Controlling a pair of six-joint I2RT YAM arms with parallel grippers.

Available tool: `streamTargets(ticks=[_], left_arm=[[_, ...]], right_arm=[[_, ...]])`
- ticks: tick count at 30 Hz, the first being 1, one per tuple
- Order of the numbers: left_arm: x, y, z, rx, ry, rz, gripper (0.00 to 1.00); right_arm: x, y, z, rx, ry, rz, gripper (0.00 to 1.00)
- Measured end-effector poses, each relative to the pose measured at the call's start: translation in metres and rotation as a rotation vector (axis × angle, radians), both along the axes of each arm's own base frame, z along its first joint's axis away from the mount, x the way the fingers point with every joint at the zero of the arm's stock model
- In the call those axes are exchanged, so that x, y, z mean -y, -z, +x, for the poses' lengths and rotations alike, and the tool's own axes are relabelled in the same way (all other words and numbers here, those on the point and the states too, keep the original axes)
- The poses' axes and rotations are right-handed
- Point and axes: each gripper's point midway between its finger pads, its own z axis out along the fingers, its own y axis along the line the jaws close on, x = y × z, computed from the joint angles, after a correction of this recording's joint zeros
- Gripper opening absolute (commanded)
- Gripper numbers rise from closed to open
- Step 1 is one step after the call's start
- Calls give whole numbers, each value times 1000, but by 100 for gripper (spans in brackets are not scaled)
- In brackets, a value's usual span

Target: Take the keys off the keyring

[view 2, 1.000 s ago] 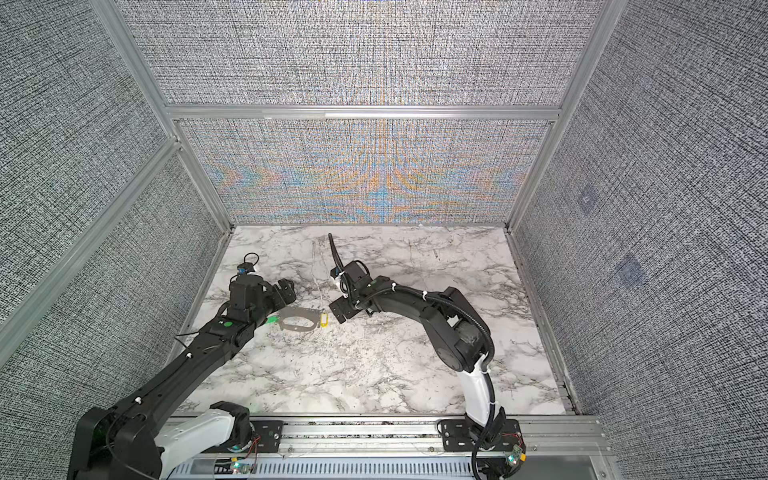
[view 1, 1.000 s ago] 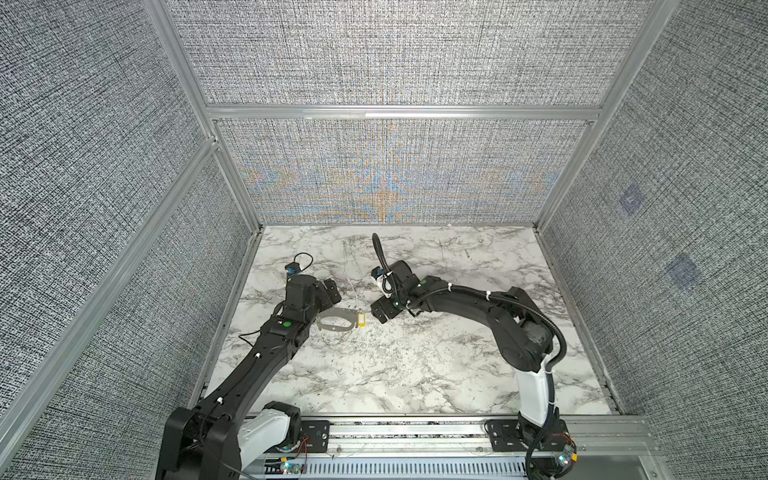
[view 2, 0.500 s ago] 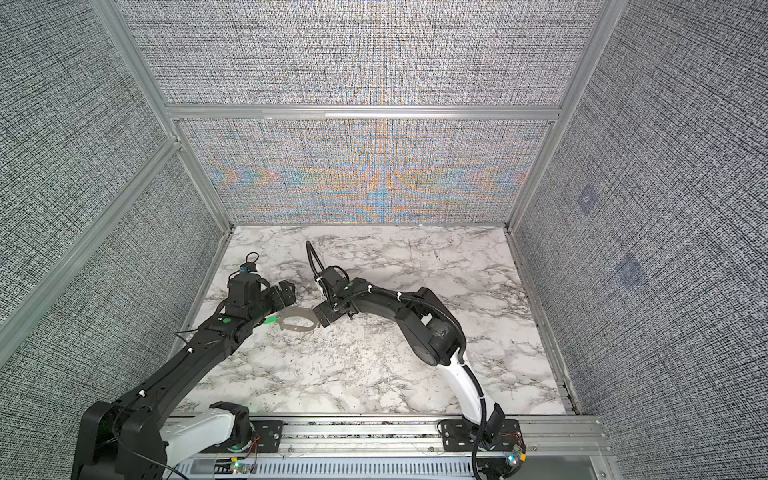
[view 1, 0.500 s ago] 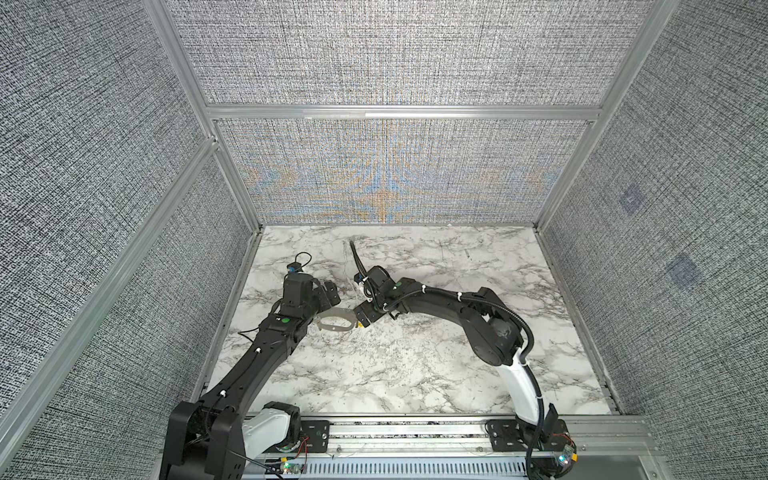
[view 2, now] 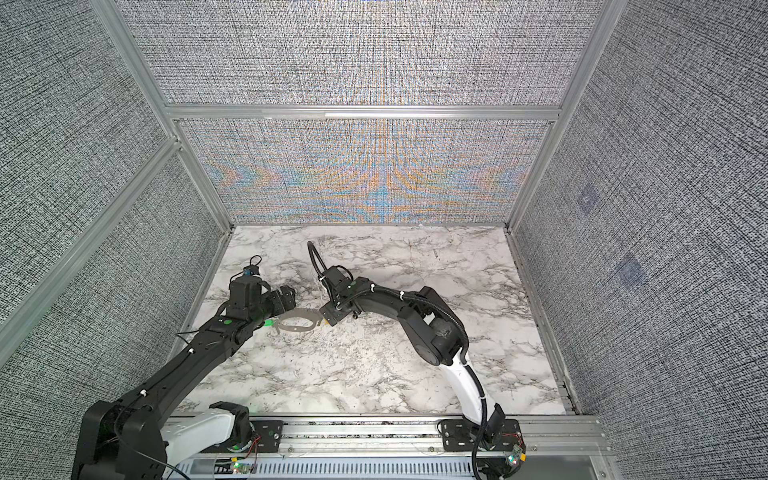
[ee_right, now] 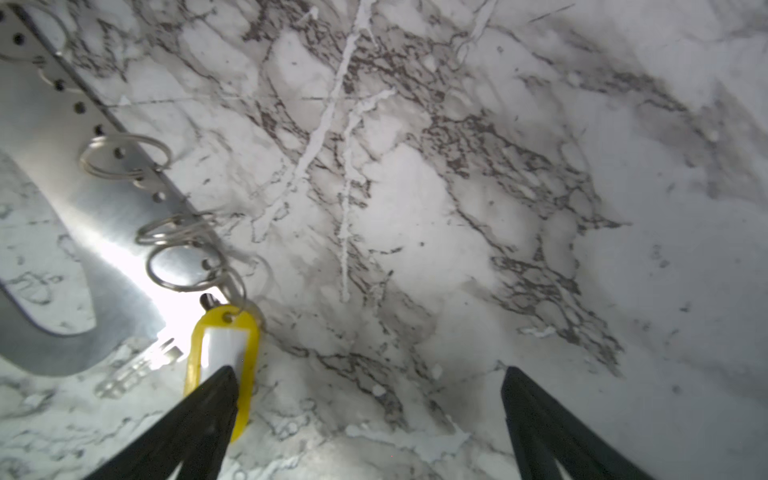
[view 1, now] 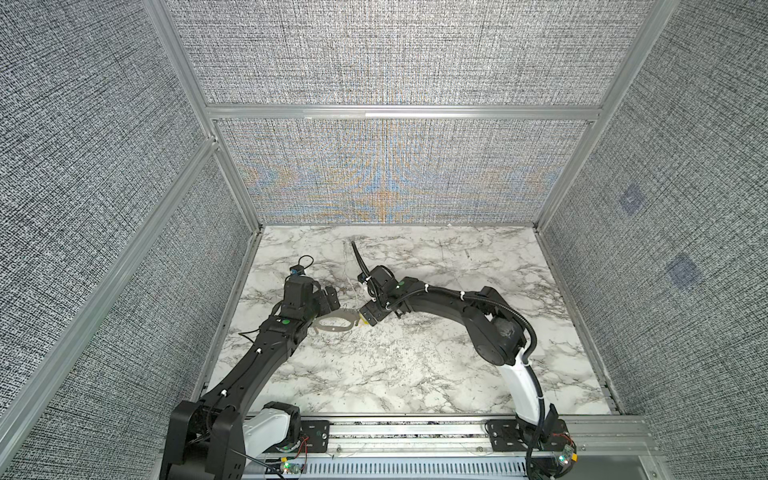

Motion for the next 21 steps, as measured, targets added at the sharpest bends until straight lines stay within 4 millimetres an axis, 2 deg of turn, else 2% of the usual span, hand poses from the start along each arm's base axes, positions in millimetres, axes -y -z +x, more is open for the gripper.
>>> streamTargets(ticks=[4, 8, 12, 15, 21], left_arm=[[4, 1, 1, -4, 45, 27, 95], [8, 3, 3, -27, 75, 33, 95], [10, 3, 9, -36, 78, 33, 94], [10, 5, 9, -45, 79, 33, 94], [12, 5, 11, -50, 85, 32, 94]], right_arm=[[11, -2, 10, 17, 1, -34, 99], [17, -7, 11, 12, 0, -55, 99], [-3, -18, -1, -19, -28, 20, 99], [-14, -13, -8, -40, -46, 34, 99], [-17, -3, -14, -61, -48, 29, 99]])
